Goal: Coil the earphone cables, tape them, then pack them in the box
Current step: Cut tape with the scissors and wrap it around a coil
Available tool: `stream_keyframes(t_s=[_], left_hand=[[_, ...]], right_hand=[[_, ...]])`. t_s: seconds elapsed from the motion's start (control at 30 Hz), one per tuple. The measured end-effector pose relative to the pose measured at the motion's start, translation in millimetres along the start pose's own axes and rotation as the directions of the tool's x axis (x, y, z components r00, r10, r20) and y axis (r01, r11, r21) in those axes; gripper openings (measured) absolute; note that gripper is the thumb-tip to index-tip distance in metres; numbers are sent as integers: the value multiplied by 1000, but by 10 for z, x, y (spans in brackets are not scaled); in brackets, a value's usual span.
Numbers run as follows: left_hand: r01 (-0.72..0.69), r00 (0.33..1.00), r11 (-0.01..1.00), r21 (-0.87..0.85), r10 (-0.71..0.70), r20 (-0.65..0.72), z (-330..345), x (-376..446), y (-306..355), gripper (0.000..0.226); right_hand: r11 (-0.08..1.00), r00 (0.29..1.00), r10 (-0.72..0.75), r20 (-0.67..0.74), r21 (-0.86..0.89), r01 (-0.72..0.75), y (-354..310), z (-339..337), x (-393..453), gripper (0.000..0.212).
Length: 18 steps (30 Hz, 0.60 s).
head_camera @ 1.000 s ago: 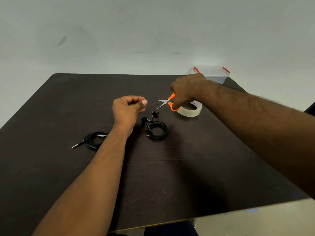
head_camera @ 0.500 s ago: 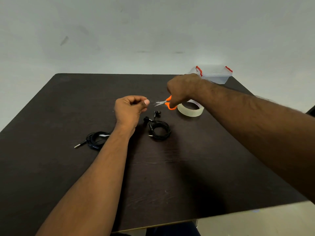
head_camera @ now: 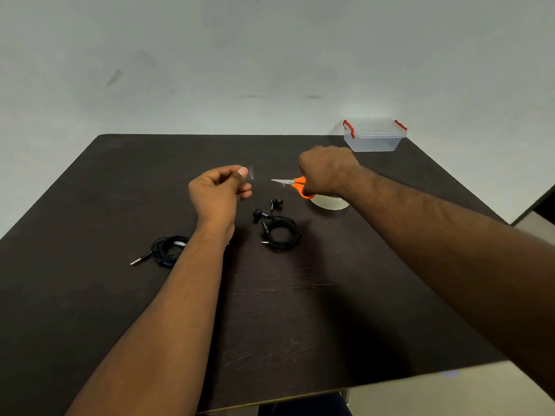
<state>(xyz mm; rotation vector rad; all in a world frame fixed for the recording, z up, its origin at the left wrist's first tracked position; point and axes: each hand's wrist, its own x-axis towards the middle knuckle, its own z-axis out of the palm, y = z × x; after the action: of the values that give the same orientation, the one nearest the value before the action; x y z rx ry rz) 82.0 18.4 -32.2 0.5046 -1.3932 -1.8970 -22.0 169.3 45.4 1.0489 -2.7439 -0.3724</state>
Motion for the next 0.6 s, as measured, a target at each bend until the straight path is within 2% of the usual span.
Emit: stream_keyframes(t_s=[0.1, 0.23, 0.3, 0.43, 0.53, 0.6], left_hand=[[28, 998, 998, -57, -31, -56, -42, 34, 9, 4], [29, 999, 999, -35, -30, -34, -19, 20, 4, 4], [22, 999, 1000, -12, -23, -24, -4, 15, 4, 4], [-23, 999, 997, 75, 20, 48, 55, -47, -14, 4], [-100, 987, 981, 166, 77, 140, 124, -127, -54, 6], [-124, 985, 973, 195, 97, 143, 128, -133, -74, 7]], right_hand=[[989, 996, 89, 18, 114, -90, 28, 32, -57, 24], [917, 980, 187, 60, 347, -197, 42, 46, -290, 20], [907, 972, 212, 104, 349, -236, 66, 91, -480, 20], [936, 926, 215, 311, 206, -286, 26, 182, -735, 26], [927, 900, 206, 384, 216, -305, -31, 194, -796, 33], [914, 884, 193, 425, 250, -320, -47, 198, -820, 36]])
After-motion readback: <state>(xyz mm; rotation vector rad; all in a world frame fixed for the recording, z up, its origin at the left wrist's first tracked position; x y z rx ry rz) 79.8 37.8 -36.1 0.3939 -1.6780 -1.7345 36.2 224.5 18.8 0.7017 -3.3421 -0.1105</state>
